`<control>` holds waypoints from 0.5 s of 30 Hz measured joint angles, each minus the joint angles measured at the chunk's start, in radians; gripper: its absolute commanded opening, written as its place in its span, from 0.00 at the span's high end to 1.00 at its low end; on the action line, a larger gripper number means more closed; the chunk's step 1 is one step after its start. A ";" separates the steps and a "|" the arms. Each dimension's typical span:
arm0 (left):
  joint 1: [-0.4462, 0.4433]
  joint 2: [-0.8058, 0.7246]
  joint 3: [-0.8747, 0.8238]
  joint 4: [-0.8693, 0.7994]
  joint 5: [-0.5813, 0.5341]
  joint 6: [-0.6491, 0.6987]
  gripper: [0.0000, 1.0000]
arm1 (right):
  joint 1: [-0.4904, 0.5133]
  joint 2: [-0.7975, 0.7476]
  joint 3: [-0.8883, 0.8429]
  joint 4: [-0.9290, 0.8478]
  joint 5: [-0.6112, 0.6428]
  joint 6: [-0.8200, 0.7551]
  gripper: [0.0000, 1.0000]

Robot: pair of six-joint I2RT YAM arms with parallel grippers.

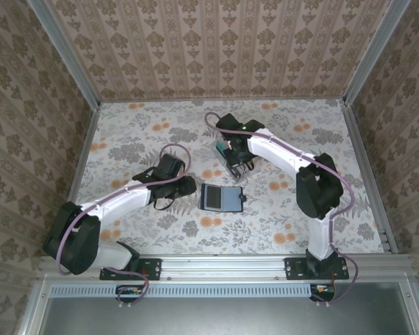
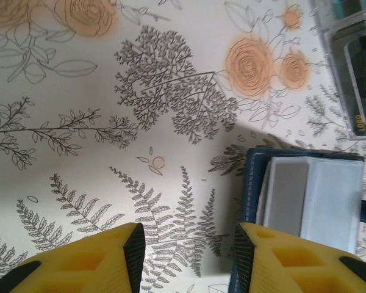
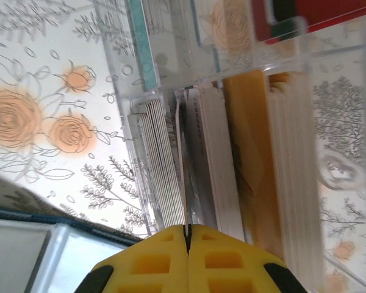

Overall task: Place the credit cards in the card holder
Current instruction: Pick up the credit card from the storage box, then insert the credit card into the card slot.

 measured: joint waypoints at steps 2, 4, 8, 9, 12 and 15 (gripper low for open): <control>0.000 -0.018 0.013 -0.002 0.000 0.000 0.54 | -0.004 -0.053 -0.021 -0.001 -0.014 0.004 0.94; 0.001 -0.027 0.027 -0.003 0.001 0.000 0.54 | -0.009 -0.100 -0.036 -0.001 -0.027 0.011 0.95; 0.006 -0.038 0.040 0.003 0.011 0.000 0.50 | -0.020 -0.193 -0.086 0.015 -0.068 0.038 0.95; 0.009 -0.041 0.040 0.006 0.019 -0.002 0.49 | -0.025 -0.221 -0.108 0.027 -0.090 0.054 0.96; 0.021 -0.055 0.039 0.036 0.065 -0.015 0.43 | -0.048 -0.315 -0.198 0.100 -0.193 0.121 0.97; 0.047 -0.080 0.028 0.115 0.137 -0.051 0.37 | -0.090 -0.424 -0.335 0.237 -0.342 0.244 0.97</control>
